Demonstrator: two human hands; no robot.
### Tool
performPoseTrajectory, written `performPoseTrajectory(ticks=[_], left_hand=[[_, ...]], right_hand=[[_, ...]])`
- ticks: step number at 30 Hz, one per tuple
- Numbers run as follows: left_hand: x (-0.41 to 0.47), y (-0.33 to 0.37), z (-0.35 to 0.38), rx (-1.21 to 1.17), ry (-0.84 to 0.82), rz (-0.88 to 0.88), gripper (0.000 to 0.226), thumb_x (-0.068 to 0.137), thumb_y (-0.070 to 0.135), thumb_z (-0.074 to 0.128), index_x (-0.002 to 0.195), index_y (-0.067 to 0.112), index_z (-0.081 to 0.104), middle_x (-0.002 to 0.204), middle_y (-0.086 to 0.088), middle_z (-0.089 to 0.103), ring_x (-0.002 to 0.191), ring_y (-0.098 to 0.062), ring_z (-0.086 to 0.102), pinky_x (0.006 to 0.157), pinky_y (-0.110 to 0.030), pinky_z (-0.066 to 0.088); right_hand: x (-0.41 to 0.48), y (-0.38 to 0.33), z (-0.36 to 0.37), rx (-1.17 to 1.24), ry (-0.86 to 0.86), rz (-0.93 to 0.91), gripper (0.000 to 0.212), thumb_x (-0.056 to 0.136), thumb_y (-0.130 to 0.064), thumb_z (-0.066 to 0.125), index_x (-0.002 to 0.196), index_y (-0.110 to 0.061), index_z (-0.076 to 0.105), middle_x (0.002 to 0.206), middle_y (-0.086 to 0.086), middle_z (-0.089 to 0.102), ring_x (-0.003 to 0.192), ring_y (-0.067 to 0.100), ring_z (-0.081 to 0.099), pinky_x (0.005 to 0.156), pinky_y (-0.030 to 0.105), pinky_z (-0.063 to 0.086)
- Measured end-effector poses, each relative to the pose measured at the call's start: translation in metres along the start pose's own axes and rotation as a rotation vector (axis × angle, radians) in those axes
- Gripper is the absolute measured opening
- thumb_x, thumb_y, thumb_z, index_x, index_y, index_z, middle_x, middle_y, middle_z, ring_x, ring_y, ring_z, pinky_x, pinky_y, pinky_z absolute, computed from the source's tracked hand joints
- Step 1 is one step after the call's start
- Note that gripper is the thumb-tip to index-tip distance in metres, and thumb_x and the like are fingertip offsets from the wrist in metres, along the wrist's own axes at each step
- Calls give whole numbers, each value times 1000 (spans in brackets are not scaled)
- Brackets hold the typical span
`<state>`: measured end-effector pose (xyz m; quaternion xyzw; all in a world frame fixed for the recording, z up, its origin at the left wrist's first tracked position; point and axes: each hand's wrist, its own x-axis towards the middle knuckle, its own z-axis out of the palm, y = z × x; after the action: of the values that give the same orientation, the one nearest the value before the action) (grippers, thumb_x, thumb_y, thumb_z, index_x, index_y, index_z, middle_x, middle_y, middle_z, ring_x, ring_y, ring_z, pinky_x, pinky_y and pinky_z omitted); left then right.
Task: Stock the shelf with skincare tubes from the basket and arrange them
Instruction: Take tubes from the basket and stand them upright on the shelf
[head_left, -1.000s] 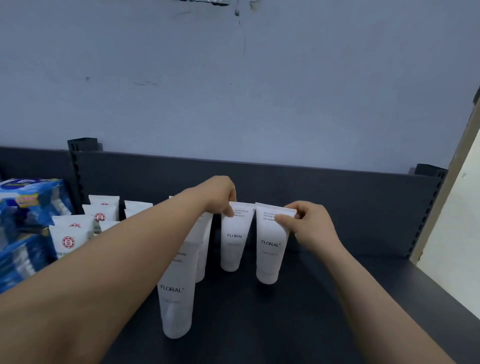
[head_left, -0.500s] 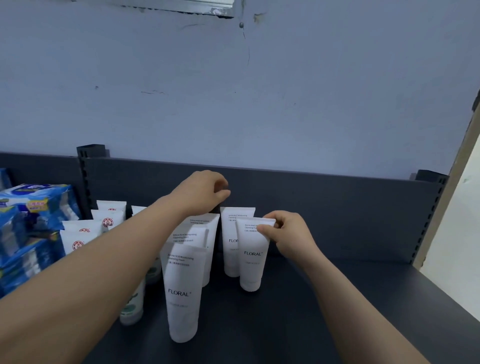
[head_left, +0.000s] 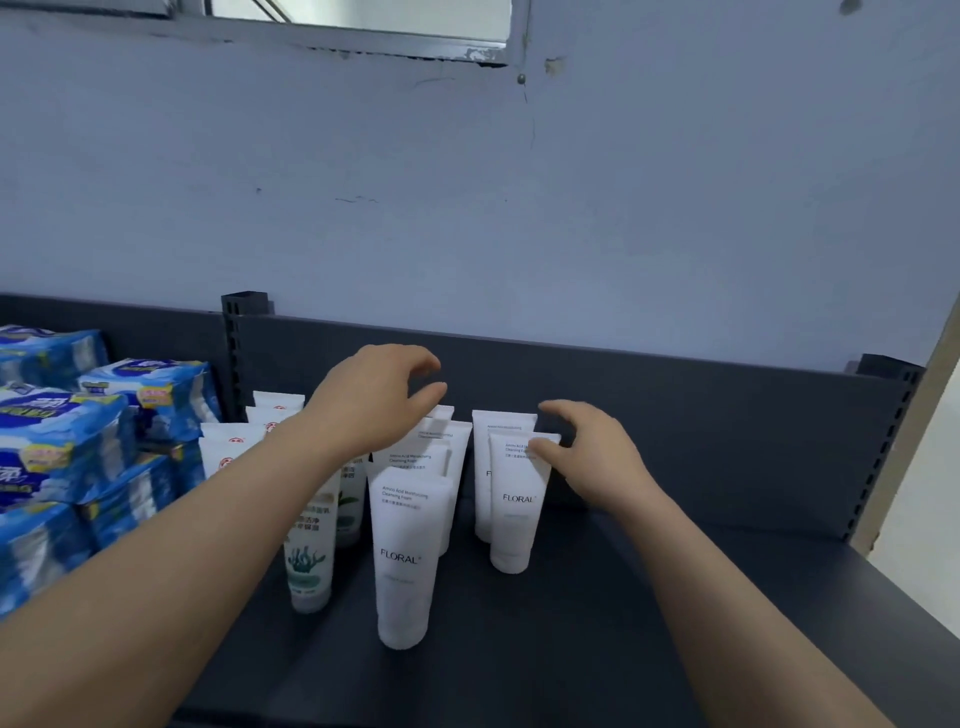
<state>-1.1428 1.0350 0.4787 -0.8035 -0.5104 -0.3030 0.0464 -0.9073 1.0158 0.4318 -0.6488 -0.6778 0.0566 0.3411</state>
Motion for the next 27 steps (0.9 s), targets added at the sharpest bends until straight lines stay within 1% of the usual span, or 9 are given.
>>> performPoseTrajectory(ticks=[3,8,11,15,17,19,22,24,27], left_hand=[[-19,-5,-17,59,23,-19,39,93,43,49,129,27,54,128,11,59,112,-11,55,92,-32,47],[-68,-32,-57,137,55,-92,39,91,45,50,126,28,55,122,9,61,106,-15,57,90,-35,47],[-108,-59,-86,192,83,-147,35,90,45,51,120,29,58,114,11,63,108,-16,57,86,-32,46],[-172,-106,-130,282,94,-243,37,90,45,53,120,26,60,121,4,64,113,-21,57,92,-39,47],[-209,-135,-152,329,89,-308,40,88,49,51,119,25,61,120,1,65,112,-23,58,90,-40,48],[-250,-165,-174,339,86,-385,45,85,54,47,117,25,62,118,2,66,111,-23,59,89,-38,48],[-315,-208,-207,380,60,-507,38,89,48,52,119,26,61,120,5,64,112,-20,58,89,-34,47],[-358,-235,-227,411,31,-591,38,89,46,53,120,26,60,120,5,64,108,-20,59,88,-36,49],[-420,-273,-250,425,-14,-719,38,89,47,53,121,27,60,119,6,65,105,-19,61,86,-37,51]], right_hand=[[-11,-32,-10,-83,87,-175,49,90,-30,58,137,-22,49,141,-5,50,132,13,41,113,37,30],[-34,-102,0,-166,102,-345,47,94,-31,53,140,-20,45,144,-2,47,138,16,34,118,38,14],[-49,-147,23,-158,113,-461,46,93,-29,55,137,-19,48,139,0,52,136,19,36,117,39,15],[-73,-217,69,-104,84,-612,44,91,-29,58,133,-19,52,135,1,55,133,22,39,115,39,15],[-88,-255,98,-60,67,-689,41,88,-28,61,128,-18,57,129,2,60,128,24,44,113,40,19],[-105,-295,131,-4,23,-748,39,85,-27,63,123,-16,61,125,3,63,125,25,48,112,43,22],[-135,-353,182,40,-69,-841,41,83,-29,59,120,-14,63,118,7,66,120,29,52,109,46,29],[-160,-391,215,54,-133,-880,37,85,-27,60,119,-13,63,116,9,66,118,30,51,105,43,28],[-197,-438,264,108,-240,-914,33,88,-24,58,119,-14,63,117,7,65,119,28,48,107,39,24]])
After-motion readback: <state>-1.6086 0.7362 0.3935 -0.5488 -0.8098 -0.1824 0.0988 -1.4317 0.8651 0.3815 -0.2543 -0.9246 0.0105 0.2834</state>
